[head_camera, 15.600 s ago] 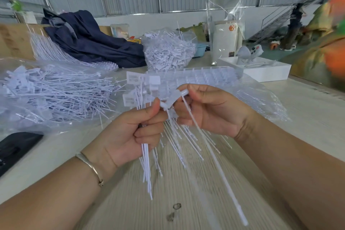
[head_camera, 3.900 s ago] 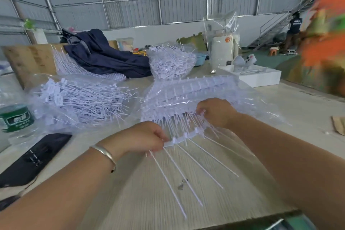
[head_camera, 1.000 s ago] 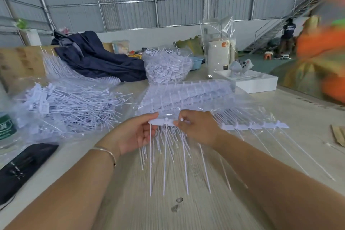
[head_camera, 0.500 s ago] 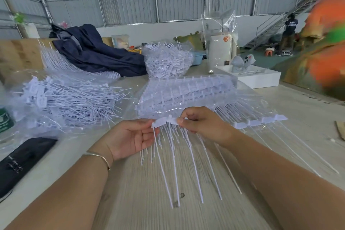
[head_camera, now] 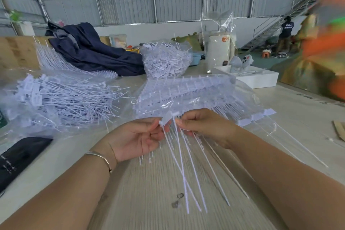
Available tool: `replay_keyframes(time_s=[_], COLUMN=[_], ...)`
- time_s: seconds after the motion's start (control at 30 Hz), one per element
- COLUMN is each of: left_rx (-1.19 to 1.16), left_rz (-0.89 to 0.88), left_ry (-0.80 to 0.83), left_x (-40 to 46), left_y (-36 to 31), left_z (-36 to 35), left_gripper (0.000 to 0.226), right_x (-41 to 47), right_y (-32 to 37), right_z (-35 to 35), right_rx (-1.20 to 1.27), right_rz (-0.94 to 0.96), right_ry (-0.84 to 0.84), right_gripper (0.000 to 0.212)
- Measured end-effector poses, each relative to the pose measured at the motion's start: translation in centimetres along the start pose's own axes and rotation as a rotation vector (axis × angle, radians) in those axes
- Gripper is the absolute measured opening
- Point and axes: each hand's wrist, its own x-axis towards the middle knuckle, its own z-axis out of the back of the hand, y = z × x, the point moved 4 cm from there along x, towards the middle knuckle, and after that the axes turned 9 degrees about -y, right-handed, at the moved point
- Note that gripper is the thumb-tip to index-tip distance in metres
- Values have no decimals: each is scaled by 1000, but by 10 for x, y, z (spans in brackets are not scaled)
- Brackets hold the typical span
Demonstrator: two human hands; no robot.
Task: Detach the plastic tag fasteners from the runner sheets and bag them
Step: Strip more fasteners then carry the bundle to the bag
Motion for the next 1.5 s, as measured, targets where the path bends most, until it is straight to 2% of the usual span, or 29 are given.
replay_keyframes(time_s=[0.07, 0.17, 0.3, 0.4, 0.53, 0.57, 0.67, 0.8, 0.9, 0.97, 1.03, 1.1, 1.2, 1.3, 1.4, 1.5], left_rx=[-76, -15, -5, -97, -32, 5, 178, 637, 975, 1096, 1004, 755, 261, -48, -150, -69], left_rz=[15, -3, 1, -17, -120, -143, -220, -315, -426, -513, -553, -491, -254, -53, 52, 21], left_ry=[24, -17, -12, -120, -211, -239, -406, -680, -778, -800, -809, -766, -618, -523, -455, -475], left_x=[2, 6, 5, 3, 0, 0, -1, -5, -5, -5, -6, -4, 0, -2, -3, -3], left_y=[2, 8, 6, -3, -9, -11, -17, -21, -22, -23, -25, -25, -16, -12, -10, -12], left_z=[-5, -13, -20, -8, -2, -1, 5, 9, 2, -5, -6, -4, -2, 2, 3, 4], left_gripper=[55, 49, 46, 48, 20, 20, 23, 13, 9, 8, 10, 10, 12, 7, 12, 18], right_x=[-2, -3, -4, -5, -7, -6, -3, -2, -2, -1, 1, 2, 3, 3, 2, 1], right_y=[4, 8, 16, 21, 18, 18, 17, 14, 12, 10, 8, 5, 2, 2, 3, 6], right_z=[-4, -10, -14, 0, 2, 2, 7, 9, 4, 6, 10, 13, 12, 11, 13, 14], right_rx=[58, 56, 35, -1, -125, -158, -246, -321, -445, -450, -383, -314, -332, -336, -257, -164], right_rz=[27, 38, 65, 85, 72, 74, 92, 123, 152, 154, 131, 100, 83, 80, 87, 110], right_ry=[13, -6, -81, -139, -125, -141, -231, -295, -307, -312, -313, -319, -305, -289, -280, -262], right_gripper=[53, 64, 68, 58, 54, 50, 35, 25, 19, 17, 17, 17, 18, 17, 12, 9])
